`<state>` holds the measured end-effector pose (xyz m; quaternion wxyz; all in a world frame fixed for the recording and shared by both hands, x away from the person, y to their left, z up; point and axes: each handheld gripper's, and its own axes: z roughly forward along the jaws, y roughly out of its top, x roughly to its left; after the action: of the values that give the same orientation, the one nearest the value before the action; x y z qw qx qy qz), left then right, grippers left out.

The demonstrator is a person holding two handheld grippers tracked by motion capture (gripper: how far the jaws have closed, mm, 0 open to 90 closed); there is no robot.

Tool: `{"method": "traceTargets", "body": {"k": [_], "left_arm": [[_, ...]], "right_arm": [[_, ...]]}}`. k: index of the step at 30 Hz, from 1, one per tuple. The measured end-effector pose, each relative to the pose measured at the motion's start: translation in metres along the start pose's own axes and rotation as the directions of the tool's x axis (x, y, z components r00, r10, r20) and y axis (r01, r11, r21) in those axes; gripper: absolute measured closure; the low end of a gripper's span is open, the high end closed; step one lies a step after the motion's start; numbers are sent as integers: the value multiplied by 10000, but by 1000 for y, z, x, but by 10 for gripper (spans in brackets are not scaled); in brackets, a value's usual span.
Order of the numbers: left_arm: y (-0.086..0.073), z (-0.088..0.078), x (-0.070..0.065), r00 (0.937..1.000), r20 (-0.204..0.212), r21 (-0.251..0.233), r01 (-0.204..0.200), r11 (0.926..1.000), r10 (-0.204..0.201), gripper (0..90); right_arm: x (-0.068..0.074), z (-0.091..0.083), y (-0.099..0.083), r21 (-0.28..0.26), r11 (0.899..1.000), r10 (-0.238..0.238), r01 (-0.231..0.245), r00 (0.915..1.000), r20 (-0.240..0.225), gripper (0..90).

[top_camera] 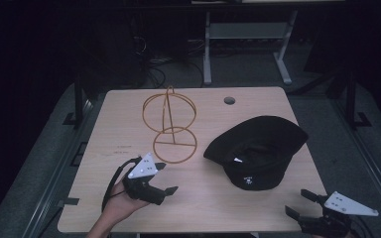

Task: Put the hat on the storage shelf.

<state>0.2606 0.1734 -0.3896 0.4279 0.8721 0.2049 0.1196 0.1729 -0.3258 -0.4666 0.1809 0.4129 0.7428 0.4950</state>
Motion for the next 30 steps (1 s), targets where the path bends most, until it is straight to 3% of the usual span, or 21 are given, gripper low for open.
{"method": "traceTargets", "body": {"k": [10,16,26,30], "left_arm": [[40,28,-13,9957,606,88,-713,9974,707,177],[60,46,-14,9909,1031,415,-913,9950,866,190],[91,77,-21,9825,1356,601,-1366,9888,1275,210],[101,91,-24,9795,1374,783,-1588,9842,1471,287]], "right_arm": [[0,-2,0,-57,10000,-2,2,10000,-5,140],[0,0,0,-28,10000,-55,55,10000,-70,140],[0,1,2,-108,9999,-70,68,9998,-180,140],[0,0,1,-182,9998,23,-26,9998,-201,140]]}}
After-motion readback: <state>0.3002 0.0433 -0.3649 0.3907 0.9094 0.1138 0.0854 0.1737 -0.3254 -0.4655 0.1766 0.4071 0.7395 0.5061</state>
